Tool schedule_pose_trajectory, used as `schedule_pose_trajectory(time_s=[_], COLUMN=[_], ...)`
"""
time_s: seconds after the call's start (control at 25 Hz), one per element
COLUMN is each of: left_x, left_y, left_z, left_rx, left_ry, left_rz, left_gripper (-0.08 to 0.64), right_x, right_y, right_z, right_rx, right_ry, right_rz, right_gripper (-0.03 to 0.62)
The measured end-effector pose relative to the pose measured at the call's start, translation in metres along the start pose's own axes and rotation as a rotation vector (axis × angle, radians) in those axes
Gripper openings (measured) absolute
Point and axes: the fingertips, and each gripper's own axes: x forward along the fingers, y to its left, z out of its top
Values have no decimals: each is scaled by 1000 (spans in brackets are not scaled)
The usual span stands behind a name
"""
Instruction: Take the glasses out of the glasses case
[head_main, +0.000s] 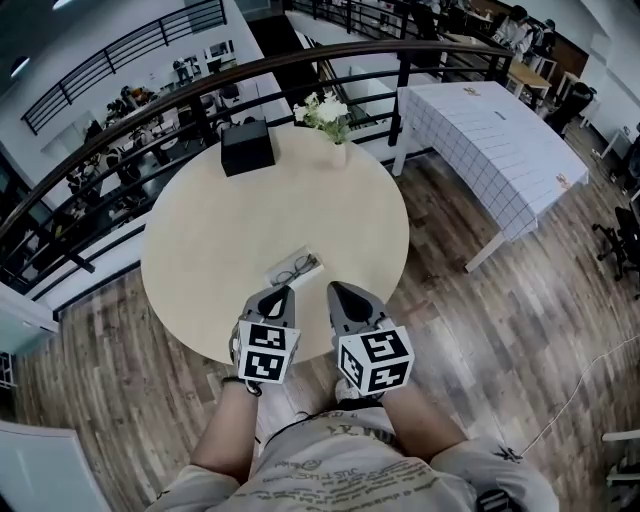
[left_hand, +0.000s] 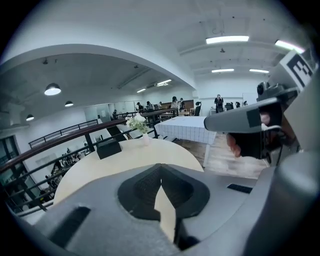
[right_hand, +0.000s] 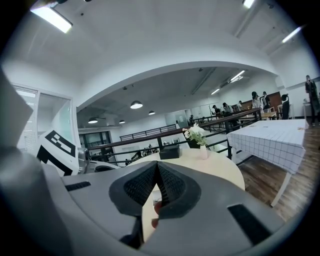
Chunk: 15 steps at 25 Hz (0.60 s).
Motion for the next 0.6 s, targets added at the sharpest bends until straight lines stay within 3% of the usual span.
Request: schedule_pose_trajectory(time_s=[0.24, 0.48, 0.6], left_x=[46, 80, 96], left_y=[3, 13, 10], left_z=[-22, -50, -68], left_rx=[125, 195, 210], left_ry=[108, 218, 269], left_rz=[-1, 7, -27], left_gripper=[14, 15, 23], right_x=[20, 36, 44], right_y=[-25, -35, -39], right_z=[-10, -14, -20], right_rx=[18, 17, 10], right_ry=[44, 89, 113], right_rz=[23, 70, 82], right_gripper=[11, 11, 11])
